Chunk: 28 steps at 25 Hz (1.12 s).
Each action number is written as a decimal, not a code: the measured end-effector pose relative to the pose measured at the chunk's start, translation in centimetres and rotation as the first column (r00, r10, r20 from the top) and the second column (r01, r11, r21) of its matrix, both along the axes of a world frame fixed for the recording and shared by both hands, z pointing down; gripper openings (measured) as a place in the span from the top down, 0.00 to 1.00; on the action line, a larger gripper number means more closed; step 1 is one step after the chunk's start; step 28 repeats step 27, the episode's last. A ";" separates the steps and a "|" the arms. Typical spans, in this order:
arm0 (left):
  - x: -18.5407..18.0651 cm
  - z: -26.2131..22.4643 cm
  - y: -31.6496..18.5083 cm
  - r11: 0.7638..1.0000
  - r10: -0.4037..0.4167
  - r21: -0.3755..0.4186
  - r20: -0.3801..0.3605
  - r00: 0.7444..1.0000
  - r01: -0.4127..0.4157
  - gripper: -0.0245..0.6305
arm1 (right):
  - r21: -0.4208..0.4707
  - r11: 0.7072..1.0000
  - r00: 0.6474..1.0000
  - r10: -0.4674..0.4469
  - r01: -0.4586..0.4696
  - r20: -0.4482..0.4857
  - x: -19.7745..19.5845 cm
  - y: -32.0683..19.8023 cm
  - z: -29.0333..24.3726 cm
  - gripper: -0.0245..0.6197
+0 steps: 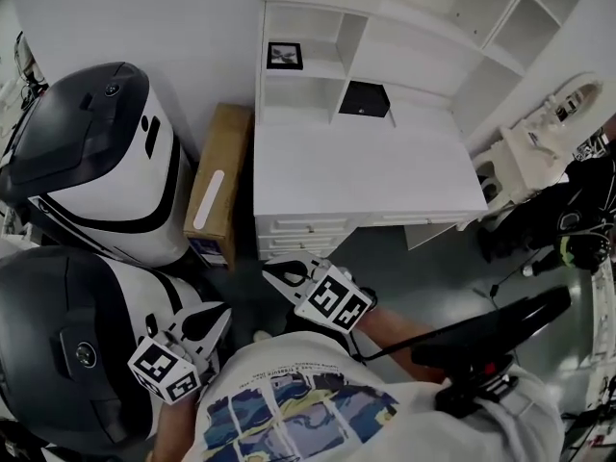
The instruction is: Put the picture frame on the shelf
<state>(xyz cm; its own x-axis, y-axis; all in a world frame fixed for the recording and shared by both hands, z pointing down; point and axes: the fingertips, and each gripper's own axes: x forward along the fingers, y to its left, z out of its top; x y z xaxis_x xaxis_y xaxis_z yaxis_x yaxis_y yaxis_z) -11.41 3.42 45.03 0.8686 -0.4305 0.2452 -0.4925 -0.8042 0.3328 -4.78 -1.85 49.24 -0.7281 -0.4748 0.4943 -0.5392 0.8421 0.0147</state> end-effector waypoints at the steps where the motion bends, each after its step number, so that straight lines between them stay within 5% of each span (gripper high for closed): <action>1: 0.0 0.1 0.0 1.000 0.002 0.001 0.000 1.000 -0.002 0.94 | 0.001 1.000 1.000 0.001 -0.001 -0.001 0.0 0.0 0.1 0.92; 28: 2.6 0.5 -2.4 0.999 0.027 -0.034 0.009 1.000 -0.026 0.94 | -0.045 0.999 1.000 0.010 -0.010 0.003 2.4 -1.8 1.4 0.92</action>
